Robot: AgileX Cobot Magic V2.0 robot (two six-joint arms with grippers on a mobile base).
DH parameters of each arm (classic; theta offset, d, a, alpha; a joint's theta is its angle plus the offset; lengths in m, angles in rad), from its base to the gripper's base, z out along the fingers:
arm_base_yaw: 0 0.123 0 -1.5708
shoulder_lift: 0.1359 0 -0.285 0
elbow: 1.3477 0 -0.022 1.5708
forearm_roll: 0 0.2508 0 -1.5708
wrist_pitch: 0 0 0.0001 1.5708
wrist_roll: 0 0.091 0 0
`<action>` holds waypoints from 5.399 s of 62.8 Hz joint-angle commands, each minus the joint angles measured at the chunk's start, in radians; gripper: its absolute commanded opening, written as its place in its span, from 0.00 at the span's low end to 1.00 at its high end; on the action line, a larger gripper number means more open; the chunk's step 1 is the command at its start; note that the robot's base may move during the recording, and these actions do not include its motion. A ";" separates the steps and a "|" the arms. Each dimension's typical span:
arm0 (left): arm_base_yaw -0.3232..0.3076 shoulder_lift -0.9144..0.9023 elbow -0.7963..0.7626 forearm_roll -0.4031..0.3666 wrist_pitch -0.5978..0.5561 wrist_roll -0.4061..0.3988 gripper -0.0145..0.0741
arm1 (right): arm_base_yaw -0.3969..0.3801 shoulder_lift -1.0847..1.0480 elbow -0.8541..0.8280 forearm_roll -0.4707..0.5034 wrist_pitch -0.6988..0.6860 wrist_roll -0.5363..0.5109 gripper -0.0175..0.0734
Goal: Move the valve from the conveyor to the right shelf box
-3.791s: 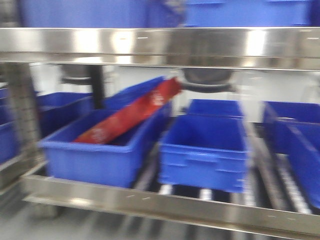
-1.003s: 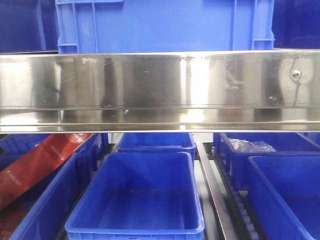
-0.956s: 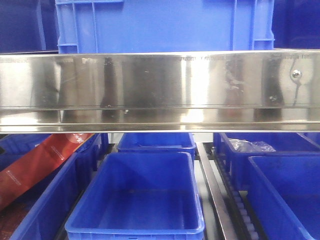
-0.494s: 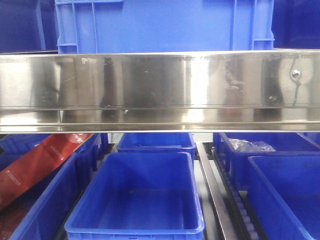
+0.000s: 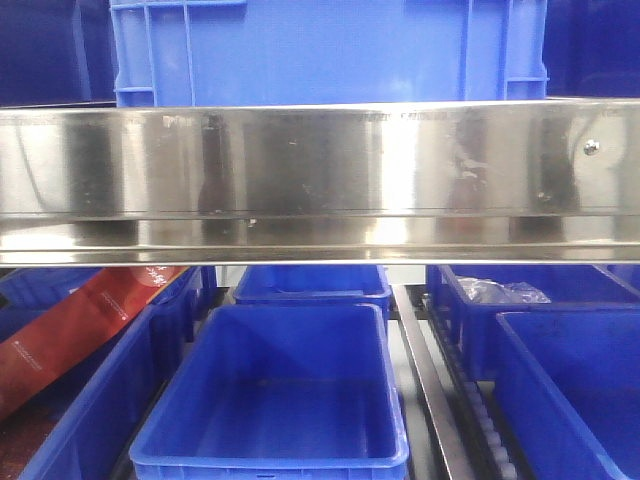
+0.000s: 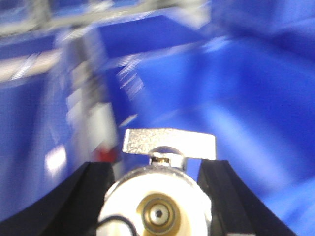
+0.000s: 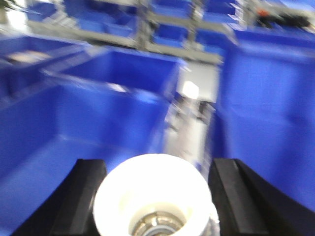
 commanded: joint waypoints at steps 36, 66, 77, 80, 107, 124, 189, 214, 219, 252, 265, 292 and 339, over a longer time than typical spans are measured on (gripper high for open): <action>-0.184 0.538 -0.356 -0.006 -0.022 0.001 0.04 | 0.168 0.474 -0.279 0.004 -0.067 -0.005 0.02; -0.184 0.602 -0.356 0.003 0.015 0.001 0.13 | 0.168 0.603 -0.279 0.048 -0.038 -0.005 0.18; -0.184 0.602 -0.356 0.003 0.066 -0.003 0.54 | 0.168 0.594 -0.279 0.055 -0.030 -0.005 0.59; -0.184 0.602 -0.356 0.003 0.078 -0.003 0.66 | 0.168 0.588 -0.280 0.055 -0.028 -0.005 0.69; -0.184 0.524 -0.427 0.023 0.213 -0.005 0.69 | 0.166 0.421 -0.280 0.055 0.047 -0.005 0.61; -0.184 0.398 -0.443 0.050 0.306 -0.006 0.15 | 0.166 0.269 -0.276 0.055 0.101 -0.003 0.06; -0.184 -0.579 0.963 0.260 -0.444 -0.296 0.04 | 0.055 -0.639 0.987 0.030 -0.328 0.024 0.02; -0.184 -0.947 1.301 0.224 -0.663 -0.296 0.04 | 0.055 -0.893 1.121 0.030 -0.399 0.024 0.02; -0.184 -0.966 1.313 0.224 -0.666 -0.296 0.04 | 0.055 -0.894 1.121 0.030 -0.409 0.024 0.02; -0.184 -0.970 1.312 0.224 -0.682 -0.296 0.04 | 0.055 -0.894 1.121 0.030 -0.402 0.024 0.02; -0.184 -0.970 1.312 0.224 -0.682 -0.296 0.04 | 0.055 -0.894 1.121 0.030 -0.402 0.024 0.02; 0.134 -1.169 1.442 0.074 -0.578 -0.095 0.04 | 0.055 -0.894 1.121 0.030 -0.402 0.024 0.02; 0.245 -1.305 1.706 0.042 -0.714 -0.095 0.04 | 0.055 -0.894 1.121 0.030 -0.404 0.024 0.02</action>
